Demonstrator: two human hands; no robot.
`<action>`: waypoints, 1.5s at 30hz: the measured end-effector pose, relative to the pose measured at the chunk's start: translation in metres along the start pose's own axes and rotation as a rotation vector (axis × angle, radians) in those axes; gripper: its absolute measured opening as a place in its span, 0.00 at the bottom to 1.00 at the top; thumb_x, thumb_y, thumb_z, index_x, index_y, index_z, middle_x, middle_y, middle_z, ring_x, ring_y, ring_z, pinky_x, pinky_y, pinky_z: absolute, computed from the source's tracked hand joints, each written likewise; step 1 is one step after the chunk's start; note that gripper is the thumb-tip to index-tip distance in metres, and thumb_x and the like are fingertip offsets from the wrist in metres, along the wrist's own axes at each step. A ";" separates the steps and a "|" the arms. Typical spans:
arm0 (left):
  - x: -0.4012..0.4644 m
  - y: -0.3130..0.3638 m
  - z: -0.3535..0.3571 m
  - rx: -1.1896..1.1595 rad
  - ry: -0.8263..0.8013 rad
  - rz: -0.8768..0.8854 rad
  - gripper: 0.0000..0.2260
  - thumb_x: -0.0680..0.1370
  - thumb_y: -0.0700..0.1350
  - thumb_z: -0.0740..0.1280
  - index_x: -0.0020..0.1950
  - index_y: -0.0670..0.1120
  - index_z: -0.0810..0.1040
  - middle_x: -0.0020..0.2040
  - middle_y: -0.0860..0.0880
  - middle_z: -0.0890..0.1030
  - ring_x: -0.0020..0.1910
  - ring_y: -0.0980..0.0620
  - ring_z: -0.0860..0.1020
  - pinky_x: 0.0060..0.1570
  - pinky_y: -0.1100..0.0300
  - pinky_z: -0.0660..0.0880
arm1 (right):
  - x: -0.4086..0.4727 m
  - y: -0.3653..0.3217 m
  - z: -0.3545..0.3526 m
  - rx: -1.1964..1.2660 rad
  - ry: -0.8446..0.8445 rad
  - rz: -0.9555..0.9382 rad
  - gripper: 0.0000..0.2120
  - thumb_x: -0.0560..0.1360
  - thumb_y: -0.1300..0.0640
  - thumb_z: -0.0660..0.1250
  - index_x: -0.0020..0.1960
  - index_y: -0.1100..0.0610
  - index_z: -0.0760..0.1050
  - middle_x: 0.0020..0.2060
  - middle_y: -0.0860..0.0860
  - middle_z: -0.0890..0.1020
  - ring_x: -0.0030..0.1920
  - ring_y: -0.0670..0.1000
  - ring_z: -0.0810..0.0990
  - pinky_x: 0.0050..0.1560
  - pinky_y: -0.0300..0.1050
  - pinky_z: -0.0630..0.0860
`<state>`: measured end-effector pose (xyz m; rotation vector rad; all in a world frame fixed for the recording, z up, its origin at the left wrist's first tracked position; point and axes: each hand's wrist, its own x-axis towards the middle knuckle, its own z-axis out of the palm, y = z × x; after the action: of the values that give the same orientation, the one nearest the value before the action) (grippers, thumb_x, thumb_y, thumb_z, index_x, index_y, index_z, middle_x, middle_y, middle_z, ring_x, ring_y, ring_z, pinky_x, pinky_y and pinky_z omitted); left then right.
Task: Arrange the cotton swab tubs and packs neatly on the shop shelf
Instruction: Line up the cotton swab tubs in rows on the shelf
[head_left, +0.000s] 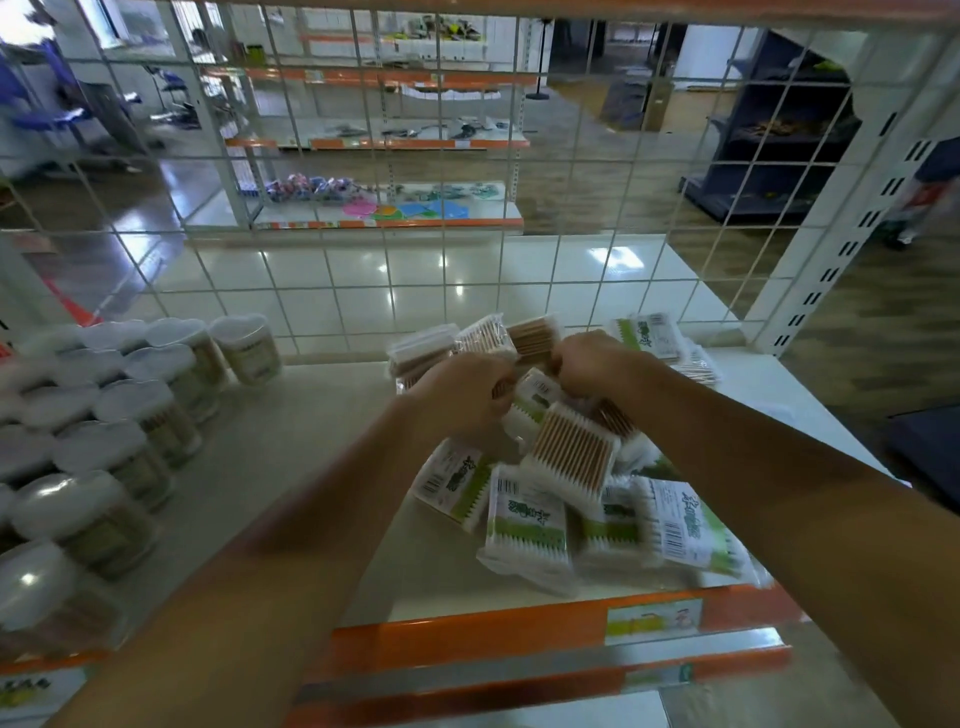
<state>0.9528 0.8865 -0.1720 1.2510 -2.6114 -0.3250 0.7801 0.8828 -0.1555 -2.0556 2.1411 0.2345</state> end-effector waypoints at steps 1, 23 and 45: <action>0.001 0.002 0.002 0.003 0.005 -0.014 0.10 0.76 0.48 0.64 0.55 0.47 0.77 0.50 0.49 0.80 0.50 0.49 0.77 0.51 0.55 0.74 | 0.000 0.001 0.000 -0.021 -0.027 -0.007 0.13 0.71 0.61 0.65 0.55 0.54 0.76 0.44 0.53 0.78 0.44 0.51 0.76 0.46 0.46 0.74; -0.017 0.008 0.010 -0.137 0.034 0.044 0.12 0.79 0.45 0.61 0.61 0.46 0.74 0.49 0.49 0.78 0.39 0.57 0.75 0.40 0.66 0.74 | -0.013 0.012 0.019 -0.114 0.253 -0.141 0.09 0.76 0.57 0.61 0.54 0.55 0.73 0.50 0.55 0.76 0.54 0.54 0.71 0.48 0.48 0.68; -0.038 0.014 0.016 -0.220 0.001 -0.078 0.11 0.78 0.49 0.62 0.58 0.46 0.76 0.45 0.49 0.81 0.39 0.53 0.78 0.43 0.56 0.77 | -0.025 0.014 0.027 0.029 0.247 -0.164 0.07 0.73 0.59 0.64 0.49 0.58 0.78 0.48 0.55 0.76 0.45 0.52 0.76 0.48 0.47 0.75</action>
<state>0.9614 0.9265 -0.1868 1.2763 -2.4502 -0.6064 0.7676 0.9134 -0.1767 -2.3343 2.0732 -0.0753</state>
